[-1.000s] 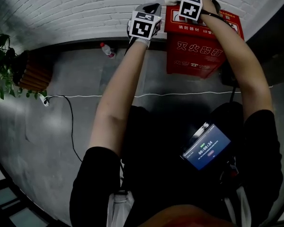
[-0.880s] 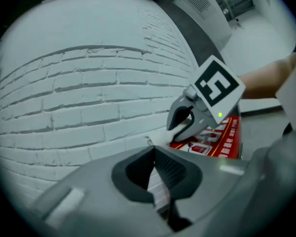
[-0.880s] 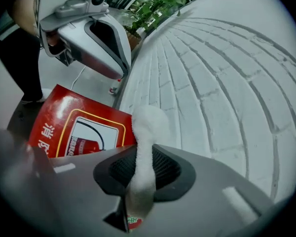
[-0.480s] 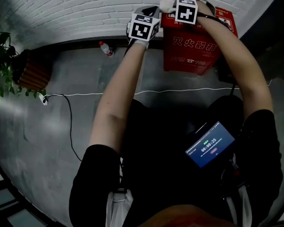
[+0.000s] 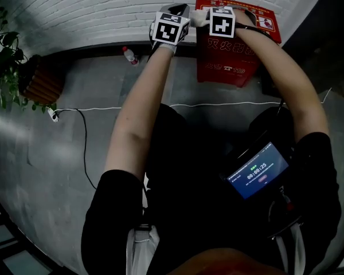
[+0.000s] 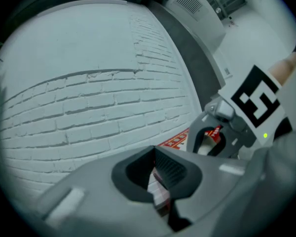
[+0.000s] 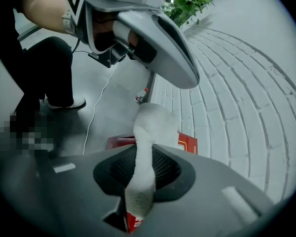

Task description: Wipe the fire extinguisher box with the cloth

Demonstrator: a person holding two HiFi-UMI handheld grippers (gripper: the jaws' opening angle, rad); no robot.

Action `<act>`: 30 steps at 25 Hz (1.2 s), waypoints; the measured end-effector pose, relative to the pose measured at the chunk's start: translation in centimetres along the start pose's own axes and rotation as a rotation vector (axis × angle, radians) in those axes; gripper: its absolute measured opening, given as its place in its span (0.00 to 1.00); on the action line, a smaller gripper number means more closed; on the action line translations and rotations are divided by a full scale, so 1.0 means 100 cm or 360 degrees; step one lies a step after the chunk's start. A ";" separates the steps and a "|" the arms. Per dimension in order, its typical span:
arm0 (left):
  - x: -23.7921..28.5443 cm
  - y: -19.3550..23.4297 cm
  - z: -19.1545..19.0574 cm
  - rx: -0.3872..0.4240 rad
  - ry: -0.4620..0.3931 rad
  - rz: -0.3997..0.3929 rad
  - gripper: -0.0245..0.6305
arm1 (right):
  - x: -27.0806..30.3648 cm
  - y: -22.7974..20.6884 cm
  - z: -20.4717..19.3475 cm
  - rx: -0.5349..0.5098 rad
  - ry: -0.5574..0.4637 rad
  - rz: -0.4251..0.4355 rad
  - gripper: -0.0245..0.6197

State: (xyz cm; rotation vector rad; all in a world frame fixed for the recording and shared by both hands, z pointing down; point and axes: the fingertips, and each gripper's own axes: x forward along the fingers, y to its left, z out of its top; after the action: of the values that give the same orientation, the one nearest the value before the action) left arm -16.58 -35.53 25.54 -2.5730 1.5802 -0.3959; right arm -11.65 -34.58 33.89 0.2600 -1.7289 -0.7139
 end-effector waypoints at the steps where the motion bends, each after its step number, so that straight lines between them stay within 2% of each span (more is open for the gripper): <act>1: -0.004 0.000 0.004 0.0009 -0.0010 0.0004 0.04 | -0.003 0.005 0.002 -0.0004 -0.0003 0.0004 0.16; 5: -0.019 -0.010 0.019 0.0029 -0.0061 0.0014 0.04 | -0.014 0.033 0.009 0.0036 -0.0078 0.0085 0.16; 9: -0.019 -0.012 0.012 0.0071 -0.0016 0.0032 0.04 | -0.020 0.055 0.014 0.0169 -0.0247 0.0114 0.16; 11: -0.022 -0.021 0.013 0.0074 -0.0012 0.0014 0.04 | -0.026 0.060 0.015 0.0175 -0.0292 0.0049 0.16; 13: -0.024 -0.026 0.016 0.0070 -0.0036 0.0009 0.04 | -0.037 0.057 0.015 0.0133 -0.0325 -0.0063 0.16; 15: -0.025 -0.031 0.024 0.0055 -0.0083 -0.0005 0.04 | -0.053 0.048 0.013 0.0170 -0.0405 -0.0174 0.16; 20: -0.041 -0.046 0.035 0.0055 -0.0261 -0.0041 0.04 | -0.104 0.024 -0.008 0.0623 -0.0783 -0.0388 0.17; 22: -0.042 -0.053 0.029 0.0000 -0.0290 -0.0063 0.04 | -0.122 0.022 -0.022 0.0808 -0.0933 -0.0441 0.17; 26: -0.038 -0.074 0.035 -0.0172 -0.0396 -0.0136 0.04 | -0.143 0.020 -0.048 0.1086 -0.1215 -0.0492 0.17; 30: -0.047 -0.106 0.036 -0.0194 -0.0472 -0.0222 0.04 | -0.164 0.029 -0.067 0.1341 -0.1469 -0.0501 0.17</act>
State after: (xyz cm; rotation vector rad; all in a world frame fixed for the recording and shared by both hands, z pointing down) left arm -8.46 -26.66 23.56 -2.6851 1.3674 0.0744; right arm -0.06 -25.86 23.34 0.8969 -2.8710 -0.2649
